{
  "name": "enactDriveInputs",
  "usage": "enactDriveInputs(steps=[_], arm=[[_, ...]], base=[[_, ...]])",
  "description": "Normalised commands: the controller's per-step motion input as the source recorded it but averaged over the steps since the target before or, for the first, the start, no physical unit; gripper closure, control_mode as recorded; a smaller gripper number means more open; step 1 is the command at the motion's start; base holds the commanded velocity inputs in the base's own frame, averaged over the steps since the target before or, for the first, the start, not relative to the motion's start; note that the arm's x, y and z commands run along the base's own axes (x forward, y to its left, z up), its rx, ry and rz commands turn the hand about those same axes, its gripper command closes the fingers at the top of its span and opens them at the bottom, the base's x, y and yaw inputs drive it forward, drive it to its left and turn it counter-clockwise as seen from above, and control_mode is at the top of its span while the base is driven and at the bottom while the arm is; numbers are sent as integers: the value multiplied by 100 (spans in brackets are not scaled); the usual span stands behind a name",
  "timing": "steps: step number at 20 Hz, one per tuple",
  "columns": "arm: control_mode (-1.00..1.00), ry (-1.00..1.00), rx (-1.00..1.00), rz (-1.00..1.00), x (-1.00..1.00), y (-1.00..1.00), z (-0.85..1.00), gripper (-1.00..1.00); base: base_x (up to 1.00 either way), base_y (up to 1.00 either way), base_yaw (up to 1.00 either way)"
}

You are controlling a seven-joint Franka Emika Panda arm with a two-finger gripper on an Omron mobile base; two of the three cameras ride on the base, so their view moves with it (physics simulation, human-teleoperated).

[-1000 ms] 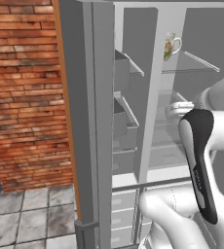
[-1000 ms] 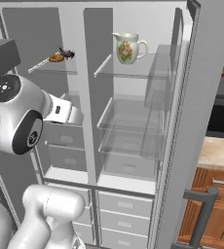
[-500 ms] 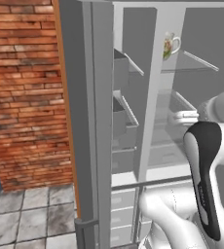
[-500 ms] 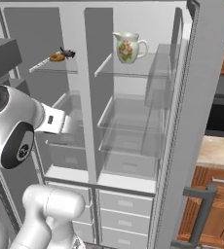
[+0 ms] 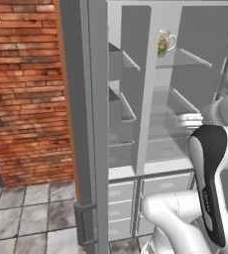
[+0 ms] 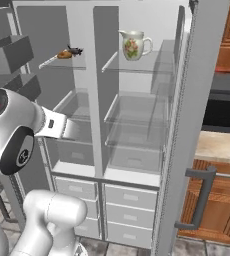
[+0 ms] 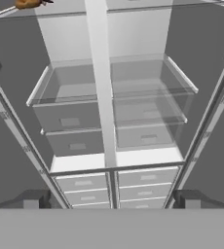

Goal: There's a fish in the fridge that needs to be moved to the freezer for freezing. Pick up the fish from the fridge, place it on any shelf in the freezer, and close the fridge and freezer doors when done.

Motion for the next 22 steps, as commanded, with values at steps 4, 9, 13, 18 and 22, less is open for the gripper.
enactDriveInputs(steps=[4,9,13,18,22], arm=[[100,0,0,0,0,0,0,-100],[100,0,0,0,0,0,0,-100],[100,0,0,0,0,0,0,-100],[100,0,0,0,0,0,0,-100],[100,0,0,0,0,0,0,-100]], base=[[-9,-32,-2],[3,-41,0],[0,0,0],[-17,10,0],[-64,0,0]])
